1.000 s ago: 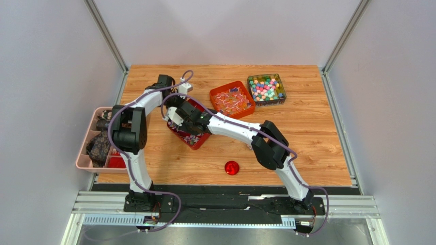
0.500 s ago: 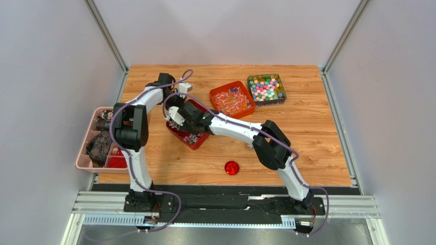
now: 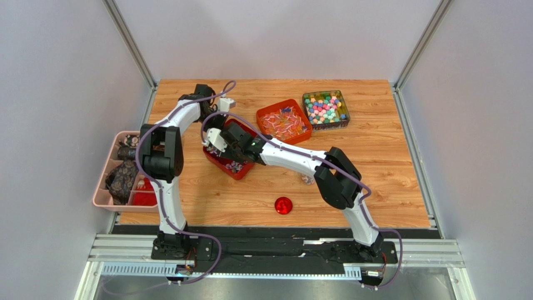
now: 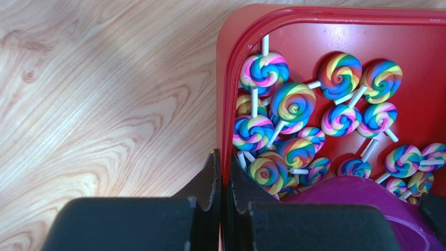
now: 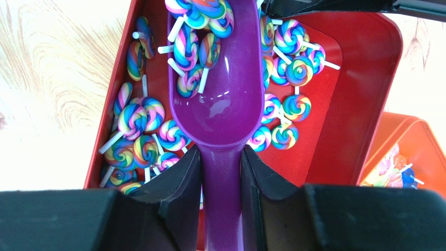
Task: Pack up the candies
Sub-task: Scoop the fake candies from the storage box.
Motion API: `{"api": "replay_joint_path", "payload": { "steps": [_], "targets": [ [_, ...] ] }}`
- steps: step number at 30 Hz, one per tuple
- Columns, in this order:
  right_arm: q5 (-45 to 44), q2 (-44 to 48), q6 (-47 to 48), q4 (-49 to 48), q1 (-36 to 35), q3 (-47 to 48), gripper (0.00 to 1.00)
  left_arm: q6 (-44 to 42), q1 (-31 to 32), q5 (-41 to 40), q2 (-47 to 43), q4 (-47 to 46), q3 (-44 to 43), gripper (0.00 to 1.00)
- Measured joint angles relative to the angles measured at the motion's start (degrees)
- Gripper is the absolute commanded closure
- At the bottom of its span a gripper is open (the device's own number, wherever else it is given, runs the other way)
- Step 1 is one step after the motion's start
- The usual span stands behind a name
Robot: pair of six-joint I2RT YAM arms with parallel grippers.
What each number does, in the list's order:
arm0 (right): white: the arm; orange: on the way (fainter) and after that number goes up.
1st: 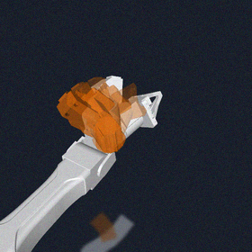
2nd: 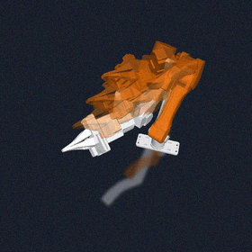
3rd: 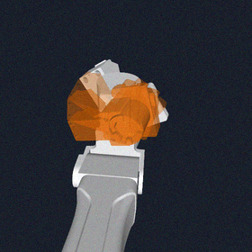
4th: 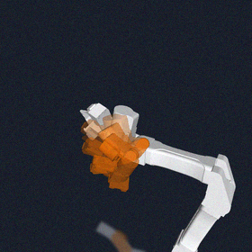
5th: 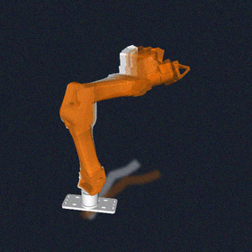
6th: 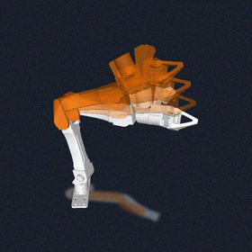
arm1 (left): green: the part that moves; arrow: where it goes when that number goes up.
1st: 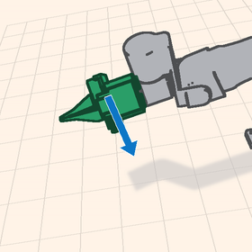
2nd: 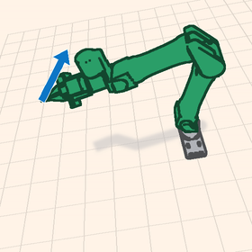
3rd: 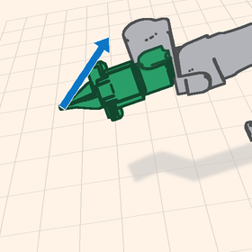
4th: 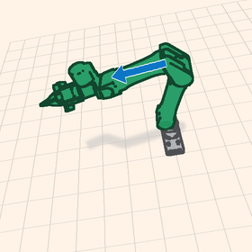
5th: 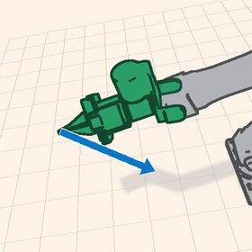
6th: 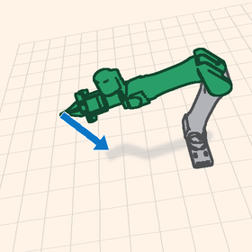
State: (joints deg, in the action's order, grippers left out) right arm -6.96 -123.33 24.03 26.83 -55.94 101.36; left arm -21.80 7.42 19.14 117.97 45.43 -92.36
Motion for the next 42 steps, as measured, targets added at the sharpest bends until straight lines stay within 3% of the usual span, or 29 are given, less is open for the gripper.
{"api": "replay_joint_path", "payload": {
  "steps": [18, 42],
  "targets": [
    [-1.51, 0.15, 7.19, -4.70, -0.26, -4.35, 1.00, -4.20, 1.57, -0.70, 2.08, 2.08, -0.81, 1.00],
    [-2.73, 4.50, 14.84, -18.36, -0.28, -16.83, 1.00, -10.19, 2.97, -2.25, 5.29, 8.31, -5.49, 1.00]
  ]
}}
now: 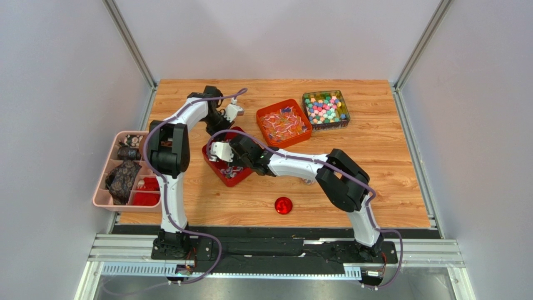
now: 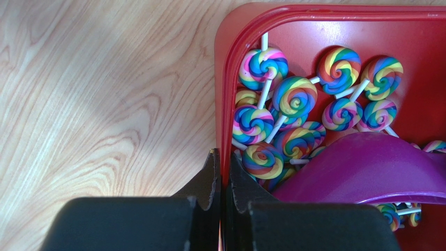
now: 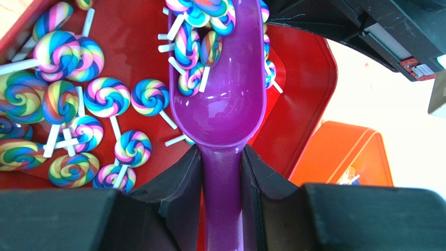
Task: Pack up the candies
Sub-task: Scoop the fake candies from the storage box.
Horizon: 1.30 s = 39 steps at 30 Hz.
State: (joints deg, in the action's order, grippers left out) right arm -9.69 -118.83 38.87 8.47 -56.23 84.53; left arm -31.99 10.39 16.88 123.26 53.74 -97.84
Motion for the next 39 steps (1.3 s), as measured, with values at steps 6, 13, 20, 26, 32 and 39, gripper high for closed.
{"api": "replay_joint_path", "payload": {
  "steps": [6, 13, 20, 26, 32, 39],
  "targets": [
    [0.92, 1.53, -0.50, -0.55, 0.46, -1.55, 1.00, 0.11, 0.52, -0.85, 0.76, 1.49, -1.62, 1.00],
    [4.07, 4.83, -2.36, 0.83, 1.60, -3.10, 1.00, 0.44, 0.57, -0.83, 1.36, 3.26, -3.19, 1.00],
    [5.73, 7.43, -2.43, 1.11, 1.86, -4.72, 1.00, 1.86, 0.57, -0.39, 2.21, 4.15, -4.02, 1.00],
    [6.82, 9.53, -2.40, 1.31, 1.92, -7.21, 1.00, 2.97, 0.48, -0.74, 2.29, 4.09, -4.39, 1.00],
    [7.41, 11.85, -2.43, 2.05, 2.10, -8.59, 1.00, 4.44, -0.11, -1.42, 2.58, 3.72, -4.96, 1.00],
    [8.28, 14.82, -3.65, 2.93, 3.76, -8.98, 1.00, 6.19, -1.27, -2.84, 2.58, 3.13, -4.96, 1.00]
  ]
}}
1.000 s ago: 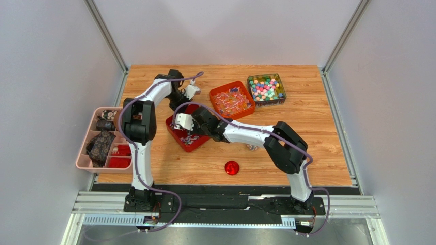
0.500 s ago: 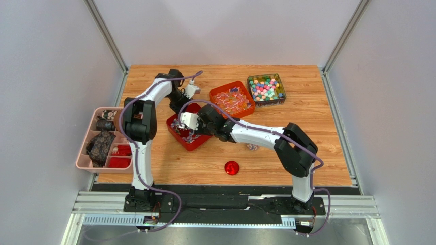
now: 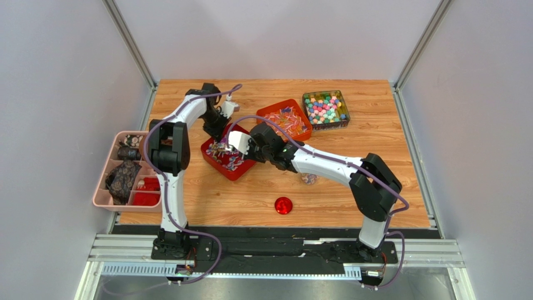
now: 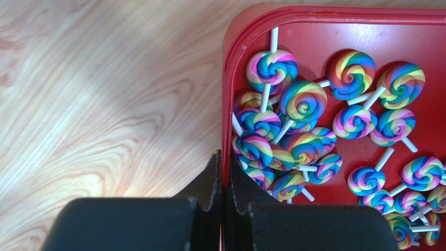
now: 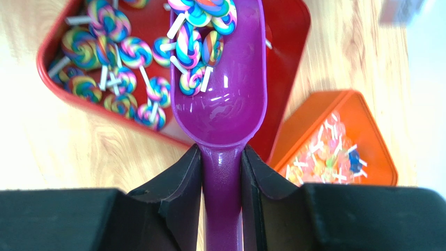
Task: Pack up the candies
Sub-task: Scoop the fake candies from the storage box, then place the storage box at the center of the board.
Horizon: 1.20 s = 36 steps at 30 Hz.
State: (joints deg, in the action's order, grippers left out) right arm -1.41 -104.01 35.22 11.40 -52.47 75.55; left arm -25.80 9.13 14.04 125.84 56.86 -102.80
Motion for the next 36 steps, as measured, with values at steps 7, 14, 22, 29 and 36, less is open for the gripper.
{"api": "replay_joint_path", "payload": {
  "steps": [7, 14, 22, 29, 36],
  "targets": [
    [2.03, 3.61, -2.47, 1.68, 3.28, -1.95, 1.00, 1.75, -1.05, -1.60, -0.02, -2.19, 0.39, 1.00],
    [7.50, 10.34, -5.77, 5.38, 8.13, -2.60, 1.00, 2.71, -2.40, -2.08, -0.37, -3.96, 1.38, 1.00],
    [16.20, 22.82, -8.44, 10.25, 18.53, -2.58, 1.00, 2.78, -4.55, -2.10, -0.76, -4.70, 2.34, 1.00],
    [20.20, 29.73, -8.70, 14.25, 24.20, -2.56, 1.00, 2.54, -5.16, -1.66, -1.62, -4.79, 3.69, 1.00],
    [18.67, 34.84, -6.16, 21.29, 27.06, -2.60, 1.00, 2.60, -5.18, -2.12, -4.00, -5.11, 7.17, 1.00]
  ]
}}
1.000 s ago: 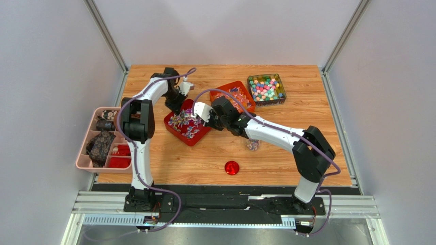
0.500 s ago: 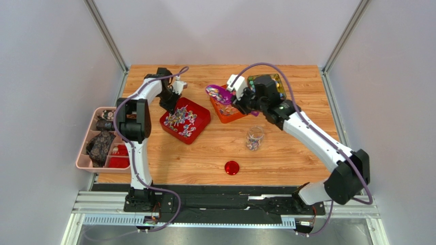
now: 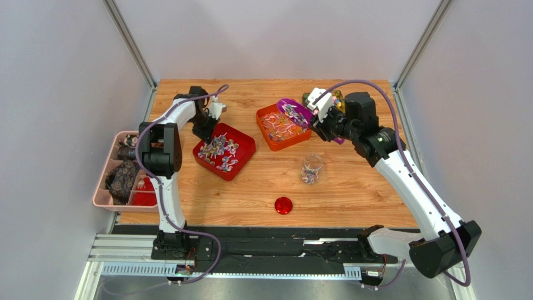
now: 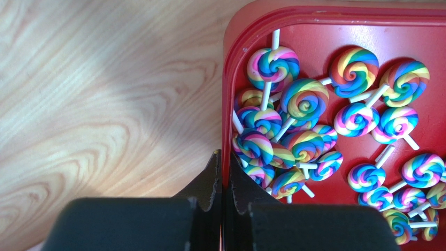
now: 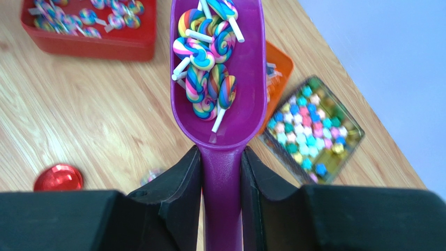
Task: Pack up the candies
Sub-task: Place the storage box at the center of the board.
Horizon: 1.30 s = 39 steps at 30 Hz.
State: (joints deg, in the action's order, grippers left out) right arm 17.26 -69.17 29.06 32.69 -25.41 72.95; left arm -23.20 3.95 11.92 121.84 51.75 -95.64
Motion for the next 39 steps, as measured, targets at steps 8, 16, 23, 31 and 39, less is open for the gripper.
{"api": "replay_joint_path", "payload": {
  "steps": [8, 16, 23, 31, 39],
  "targets": [
    [-5.49, 7.17, 7.37, 15.39, 1.25, -0.50, 1.00, 1.84, 0.02, -5.18, -4.87, -5.11, 7.45, 1.00],
    [-8.87, 13.62, 12.57, 29.77, 1.25, -1.60, 1.00, 4.57, 0.02, -7.34, -7.67, -10.08, 12.52, 0.98],
    [-10.80, 15.08, 16.11, 39.17, 1.25, -1.68, 1.00, 6.54, 0.00, -7.52, -8.24, -11.69, 13.75, 0.97],
    [-11.76, 14.91, 18.49, 42.64, 1.25, -2.91, 1.00, 7.26, 0.00, -7.52, -8.87, -12.17, 14.62, 0.91],
    [-12.94, 11.41, 20.24, 43.15, 1.36, -3.17, 1.00, 7.80, 0.00, -7.10, -9.35, -12.24, 14.95, 0.80]
  ]
}}
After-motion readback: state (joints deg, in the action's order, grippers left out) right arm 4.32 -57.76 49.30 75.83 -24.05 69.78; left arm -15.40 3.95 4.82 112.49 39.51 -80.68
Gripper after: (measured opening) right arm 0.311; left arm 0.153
